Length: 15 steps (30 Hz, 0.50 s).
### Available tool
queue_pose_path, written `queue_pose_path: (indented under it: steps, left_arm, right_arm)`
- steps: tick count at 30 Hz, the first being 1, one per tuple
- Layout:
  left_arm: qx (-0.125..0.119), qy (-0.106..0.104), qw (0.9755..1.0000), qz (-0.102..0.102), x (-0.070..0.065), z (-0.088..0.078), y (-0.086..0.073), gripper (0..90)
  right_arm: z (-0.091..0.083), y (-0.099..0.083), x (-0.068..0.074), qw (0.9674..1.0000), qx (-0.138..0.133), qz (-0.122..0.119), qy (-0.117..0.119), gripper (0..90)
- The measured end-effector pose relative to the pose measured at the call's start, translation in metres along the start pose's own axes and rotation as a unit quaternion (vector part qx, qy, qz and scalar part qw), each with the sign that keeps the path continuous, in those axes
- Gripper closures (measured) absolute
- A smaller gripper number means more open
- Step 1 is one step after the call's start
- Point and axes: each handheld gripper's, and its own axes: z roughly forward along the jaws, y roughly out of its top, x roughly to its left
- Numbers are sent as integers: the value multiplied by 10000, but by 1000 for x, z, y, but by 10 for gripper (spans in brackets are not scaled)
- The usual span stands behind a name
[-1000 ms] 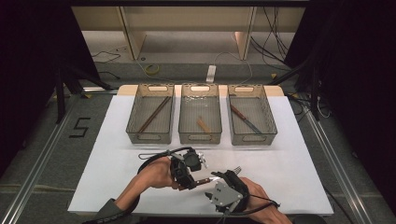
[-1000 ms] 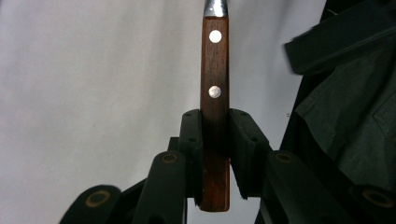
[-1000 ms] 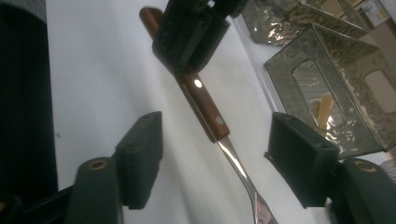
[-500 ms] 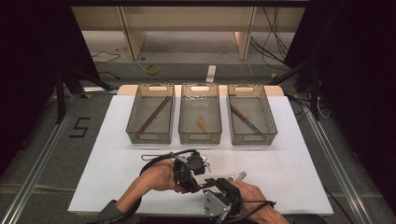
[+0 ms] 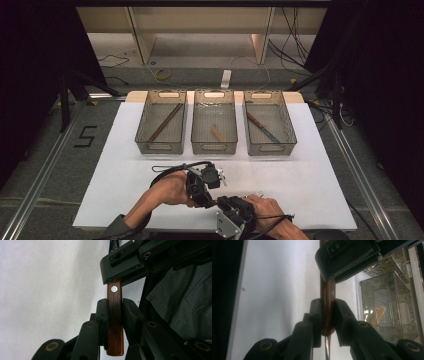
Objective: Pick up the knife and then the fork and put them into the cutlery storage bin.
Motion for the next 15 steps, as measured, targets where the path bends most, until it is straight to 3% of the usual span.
queue_pose_path:
  steps: [8, 10, 12, 15]
  left_arm:
    - [-174, -15, 9998, 9, 1, -3, -1, 736]
    - [-229, 68, 9997, -12, 2, -4, -1, 632]
    - [-260, 136, 9996, 50, 2, -6, -2, 561]
    - [-422, 260, 9988, -38, 3, -10, -6, 406]
  right_arm:
    - [-3, 0, -3, 9999, 37, -150, -17, 788]
    - [-4, 0, -2, 10000, 44, 4, -81, 789]
    - [-5, -1, -5, 9999, 50, 3, -109, 789]
    - [-5, -5, -9, 9999, 57, -32, -149, 789]
